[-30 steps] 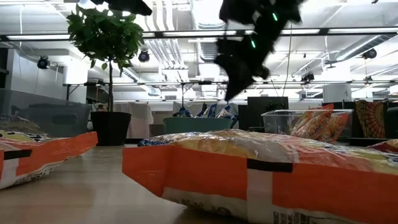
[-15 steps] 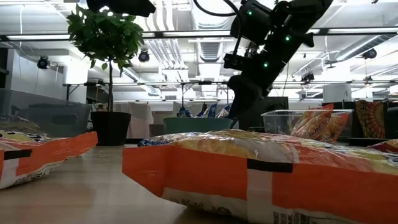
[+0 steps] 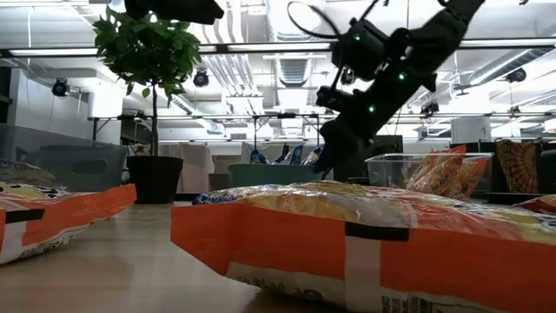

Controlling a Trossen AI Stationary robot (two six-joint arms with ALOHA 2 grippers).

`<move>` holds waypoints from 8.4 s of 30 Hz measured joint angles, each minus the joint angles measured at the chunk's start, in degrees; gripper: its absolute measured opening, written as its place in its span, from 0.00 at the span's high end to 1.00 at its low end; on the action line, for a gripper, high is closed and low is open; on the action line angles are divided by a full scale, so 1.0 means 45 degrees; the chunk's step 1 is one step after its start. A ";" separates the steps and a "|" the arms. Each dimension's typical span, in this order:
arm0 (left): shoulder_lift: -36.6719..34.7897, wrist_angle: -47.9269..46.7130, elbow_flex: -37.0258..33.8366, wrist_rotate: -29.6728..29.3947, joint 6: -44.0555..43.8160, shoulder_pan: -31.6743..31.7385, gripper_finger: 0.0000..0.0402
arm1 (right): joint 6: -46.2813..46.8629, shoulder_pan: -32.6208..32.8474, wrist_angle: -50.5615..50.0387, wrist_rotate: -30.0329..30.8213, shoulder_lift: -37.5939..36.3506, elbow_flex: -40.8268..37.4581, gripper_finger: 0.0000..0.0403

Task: Sort Maruchan noodles
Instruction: Put the top red noodle pack into the black bin

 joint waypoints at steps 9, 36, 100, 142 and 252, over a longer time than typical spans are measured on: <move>0.0127 0.0234 -0.0005 -0.0012 0.0005 0.0010 0.65 | -0.0257 -0.0553 0.1267 -0.0205 0.0193 -0.0826 0.42; 0.0849 0.1040 -0.0024 -0.0002 0.0011 -0.0034 0.65 | 0.1483 -0.0691 0.0847 -0.3525 -0.0773 -0.0979 0.96; 0.5892 0.4293 -0.0058 0.6006 0.1384 0.2713 0.89 | 0.4771 0.0430 0.2992 -0.8562 -0.2087 -0.0964 0.73; 0.3951 -1.8492 0.8009 1.1713 -1.6061 0.0087 0.93 | 0.1580 -0.0357 -0.0712 -0.6846 -0.7683 -0.0964 0.43; 0.5518 -1.1650 0.1729 0.9182 -1.2039 -0.0491 0.81 | 0.1896 -0.0352 -0.0674 -0.6857 -0.7689 -0.0964 0.43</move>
